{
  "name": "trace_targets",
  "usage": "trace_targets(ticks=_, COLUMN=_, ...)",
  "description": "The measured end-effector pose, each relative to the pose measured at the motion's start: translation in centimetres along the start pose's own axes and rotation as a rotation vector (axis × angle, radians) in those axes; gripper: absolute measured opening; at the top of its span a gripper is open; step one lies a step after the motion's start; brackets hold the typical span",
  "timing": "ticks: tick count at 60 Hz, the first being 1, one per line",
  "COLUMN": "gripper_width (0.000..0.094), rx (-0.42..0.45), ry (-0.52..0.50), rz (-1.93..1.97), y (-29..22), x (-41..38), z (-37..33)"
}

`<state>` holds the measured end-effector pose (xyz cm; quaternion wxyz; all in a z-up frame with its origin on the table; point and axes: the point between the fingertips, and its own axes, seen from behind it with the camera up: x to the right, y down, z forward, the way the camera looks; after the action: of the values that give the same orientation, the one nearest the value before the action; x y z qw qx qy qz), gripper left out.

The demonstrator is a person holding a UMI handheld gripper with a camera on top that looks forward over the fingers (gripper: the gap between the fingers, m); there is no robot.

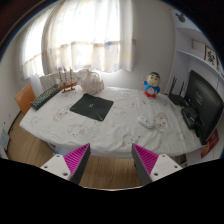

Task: Arrange mouse

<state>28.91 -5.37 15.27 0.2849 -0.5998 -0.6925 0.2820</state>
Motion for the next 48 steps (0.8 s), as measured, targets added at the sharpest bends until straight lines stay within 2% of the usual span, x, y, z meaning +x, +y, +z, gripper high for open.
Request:
trace_targets(ticks=8, gripper_width=0.0853, rx=0.008, ry=0.011, rz=0.012, y=-0.2, x=1.3, z=0.9)
trace_targets(ticks=25, gripper_width=0.0853, rx=0.013, ry=0.122, rz=0.064, y=0.3, x=9.9, z=2.9)
trace_targets(ticks=36, gripper_width=0.0852, rx=0.053, ry=0.168, rz=0.072, y=0.9, x=15.1, z=4.3)
trace_targets(ticks=48, gripper_width=0.085, rx=0.114, ry=0.168, rz=0.055, y=1.7, x=18.0, z=7.1)
